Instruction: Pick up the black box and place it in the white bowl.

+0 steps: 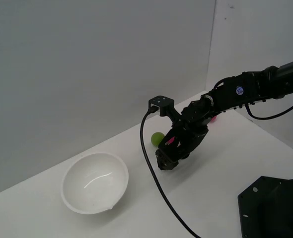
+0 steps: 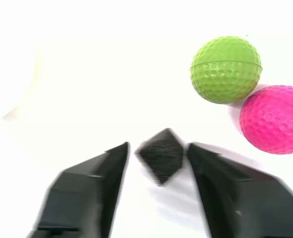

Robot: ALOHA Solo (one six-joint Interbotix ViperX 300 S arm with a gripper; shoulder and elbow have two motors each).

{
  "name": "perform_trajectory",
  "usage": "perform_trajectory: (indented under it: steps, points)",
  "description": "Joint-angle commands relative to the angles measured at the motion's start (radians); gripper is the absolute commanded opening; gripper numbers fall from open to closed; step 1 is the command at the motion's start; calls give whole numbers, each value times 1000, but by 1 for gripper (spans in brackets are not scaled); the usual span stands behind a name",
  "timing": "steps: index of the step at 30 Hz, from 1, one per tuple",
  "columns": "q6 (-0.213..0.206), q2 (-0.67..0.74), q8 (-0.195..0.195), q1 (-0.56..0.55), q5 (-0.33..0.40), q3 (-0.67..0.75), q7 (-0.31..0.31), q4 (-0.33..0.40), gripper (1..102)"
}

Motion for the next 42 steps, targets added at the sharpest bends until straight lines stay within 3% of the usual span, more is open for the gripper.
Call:
perform_trajectory:
  steps: [1, 6, 8, 10, 11, 27, 42]
  points:
    - [-11, 25, 15, -18, -15, 31, 8, -12, 41]
    - [-11, 31, 15, -18, -15, 38, 11, -11, 37]
    - [-11, 32, 15, -18, -15, 40, 12, -11, 25]
    - [-11, 37, 15, -18, -14, 44, 14, -11, 5]
    - [-12, 41, 15, -18, -14, 48, 15, -11, 2]
    - [-11, 95, 9, -6, -18, 103, 80, -15, 2]
    - [-9, 273, 5, 77, -44, 281, 114, -40, 2]
